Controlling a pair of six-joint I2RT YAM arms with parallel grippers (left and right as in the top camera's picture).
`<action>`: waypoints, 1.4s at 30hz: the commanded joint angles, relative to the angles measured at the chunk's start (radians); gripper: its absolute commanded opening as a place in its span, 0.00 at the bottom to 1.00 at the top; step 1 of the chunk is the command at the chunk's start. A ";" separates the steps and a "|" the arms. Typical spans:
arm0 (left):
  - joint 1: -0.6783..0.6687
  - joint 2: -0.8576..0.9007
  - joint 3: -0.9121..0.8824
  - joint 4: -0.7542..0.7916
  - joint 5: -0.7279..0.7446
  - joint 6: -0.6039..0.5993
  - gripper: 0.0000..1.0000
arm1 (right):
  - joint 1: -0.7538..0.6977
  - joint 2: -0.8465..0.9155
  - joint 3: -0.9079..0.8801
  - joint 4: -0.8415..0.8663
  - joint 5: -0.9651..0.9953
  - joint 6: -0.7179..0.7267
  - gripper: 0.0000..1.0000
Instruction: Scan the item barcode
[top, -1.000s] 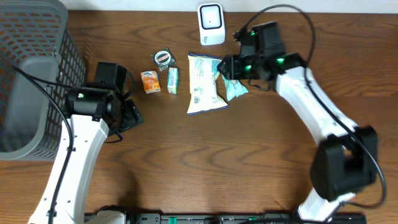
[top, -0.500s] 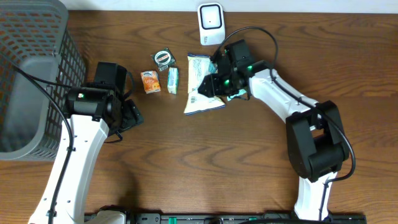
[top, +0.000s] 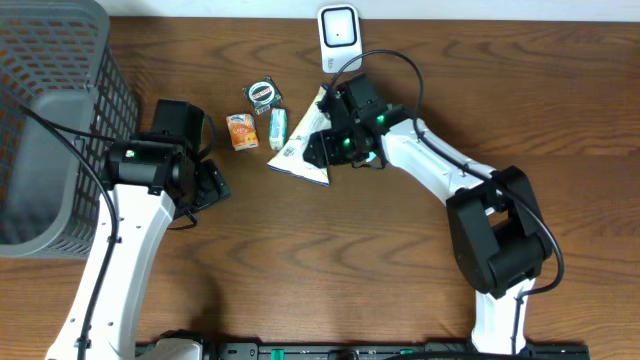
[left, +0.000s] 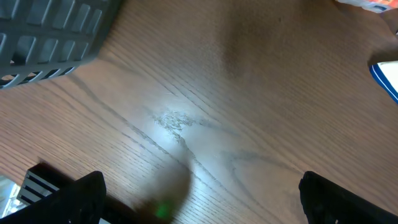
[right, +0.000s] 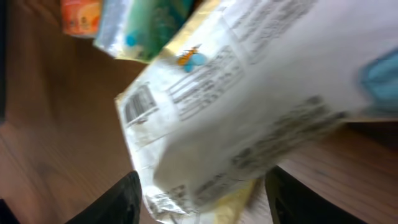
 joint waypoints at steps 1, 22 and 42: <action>0.003 0.003 -0.004 -0.003 -0.010 -0.005 0.98 | -0.045 -0.014 0.013 -0.022 0.016 0.016 0.57; 0.003 0.003 -0.004 -0.003 -0.010 -0.005 0.98 | -0.132 -0.053 0.011 -0.037 0.219 0.087 0.89; 0.003 0.003 -0.004 -0.003 -0.010 -0.005 0.97 | -0.105 0.009 0.011 0.154 0.030 0.105 0.95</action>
